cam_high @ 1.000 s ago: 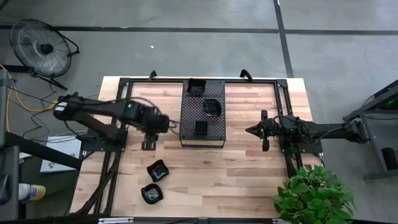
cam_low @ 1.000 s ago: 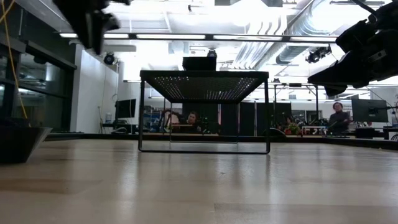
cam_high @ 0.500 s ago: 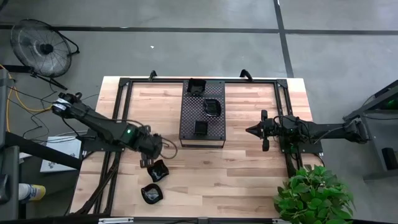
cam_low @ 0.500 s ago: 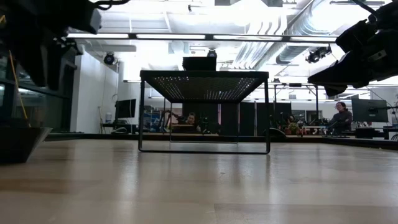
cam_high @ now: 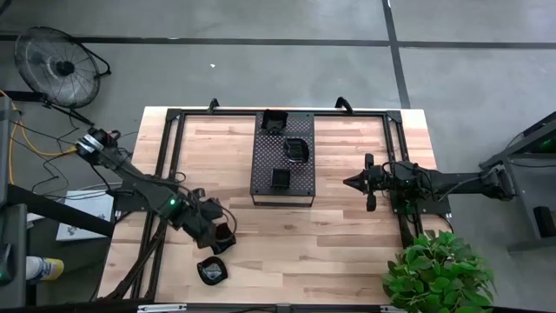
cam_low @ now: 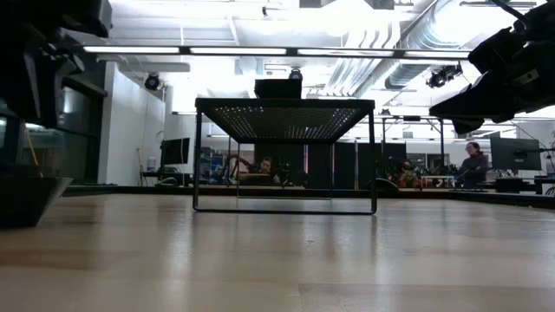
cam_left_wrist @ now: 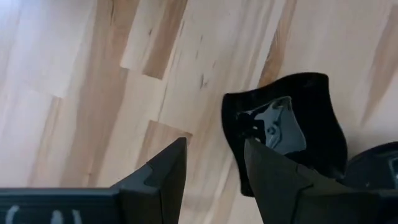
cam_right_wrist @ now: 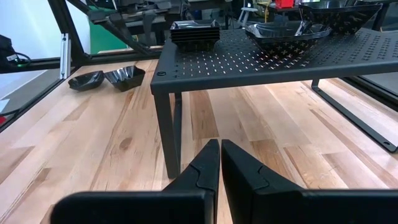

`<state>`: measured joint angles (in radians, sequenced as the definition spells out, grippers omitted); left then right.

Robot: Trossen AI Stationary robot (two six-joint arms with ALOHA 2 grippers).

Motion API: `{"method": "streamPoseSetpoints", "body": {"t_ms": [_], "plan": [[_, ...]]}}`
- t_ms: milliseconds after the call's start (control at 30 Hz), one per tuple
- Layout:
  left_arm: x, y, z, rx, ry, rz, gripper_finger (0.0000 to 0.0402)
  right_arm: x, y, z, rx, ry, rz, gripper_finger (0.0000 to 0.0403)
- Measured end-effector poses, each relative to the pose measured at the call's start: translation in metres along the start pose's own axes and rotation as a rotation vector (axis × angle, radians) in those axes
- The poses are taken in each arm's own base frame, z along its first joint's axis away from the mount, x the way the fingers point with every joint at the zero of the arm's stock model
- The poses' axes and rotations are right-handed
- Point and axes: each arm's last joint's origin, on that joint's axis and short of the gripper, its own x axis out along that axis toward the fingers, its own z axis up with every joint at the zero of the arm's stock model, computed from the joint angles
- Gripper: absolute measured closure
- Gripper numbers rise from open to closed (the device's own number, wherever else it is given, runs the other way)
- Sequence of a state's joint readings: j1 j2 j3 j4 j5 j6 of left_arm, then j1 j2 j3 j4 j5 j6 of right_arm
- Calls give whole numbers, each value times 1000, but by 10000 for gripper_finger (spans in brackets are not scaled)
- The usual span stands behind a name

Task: Pick & Place Mini shaped plates
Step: Stack the black distorted square plate on top of the other black distorted square plate on the shelf

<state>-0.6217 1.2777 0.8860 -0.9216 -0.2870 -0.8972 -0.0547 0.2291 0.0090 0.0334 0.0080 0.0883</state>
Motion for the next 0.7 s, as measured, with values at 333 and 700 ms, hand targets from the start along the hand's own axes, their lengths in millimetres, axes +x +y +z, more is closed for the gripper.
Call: {"method": "streamPoseSetpoints", "body": {"t_ms": [333, 700], "plan": [[26, -19, -8, -26, 80, 59, 244, 0, 0, 0, 0, 0, 0, 391], [41, -26, -10, -31, 135, 57, 244, 0, 0, 0, 0, 0, 0, 391]]}}
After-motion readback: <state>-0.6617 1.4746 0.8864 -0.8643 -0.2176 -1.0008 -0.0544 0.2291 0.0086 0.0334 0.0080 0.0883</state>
